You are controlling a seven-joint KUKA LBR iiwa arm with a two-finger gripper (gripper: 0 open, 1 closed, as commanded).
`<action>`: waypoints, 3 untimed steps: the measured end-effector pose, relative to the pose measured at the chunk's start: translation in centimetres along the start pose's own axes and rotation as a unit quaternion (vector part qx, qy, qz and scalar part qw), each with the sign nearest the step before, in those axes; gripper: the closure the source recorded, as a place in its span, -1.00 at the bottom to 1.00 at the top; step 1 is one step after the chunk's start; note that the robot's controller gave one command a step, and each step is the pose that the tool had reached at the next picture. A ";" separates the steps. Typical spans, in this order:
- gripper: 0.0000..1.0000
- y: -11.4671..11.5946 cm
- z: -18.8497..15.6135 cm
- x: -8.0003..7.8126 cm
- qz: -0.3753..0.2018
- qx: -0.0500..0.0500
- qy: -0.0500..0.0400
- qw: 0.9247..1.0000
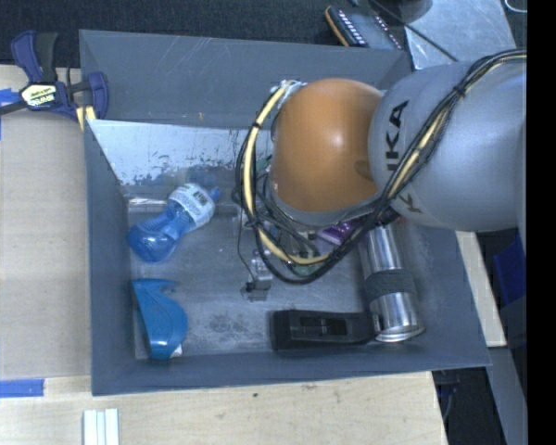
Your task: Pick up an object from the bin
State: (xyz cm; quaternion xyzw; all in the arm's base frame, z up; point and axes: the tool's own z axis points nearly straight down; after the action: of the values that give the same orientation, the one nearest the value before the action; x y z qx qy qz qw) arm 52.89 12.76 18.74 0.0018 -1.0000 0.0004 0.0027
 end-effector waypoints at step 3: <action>-1.00 9.5 11.4 -9.8 0.027 -0.001 -0.003 1.000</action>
Offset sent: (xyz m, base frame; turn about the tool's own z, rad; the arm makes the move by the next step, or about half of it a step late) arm 0.0992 0.0996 -0.1174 0.0596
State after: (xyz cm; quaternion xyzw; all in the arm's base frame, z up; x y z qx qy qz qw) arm 62.55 22.34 7.23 -0.0257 -0.9997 -0.0003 0.0001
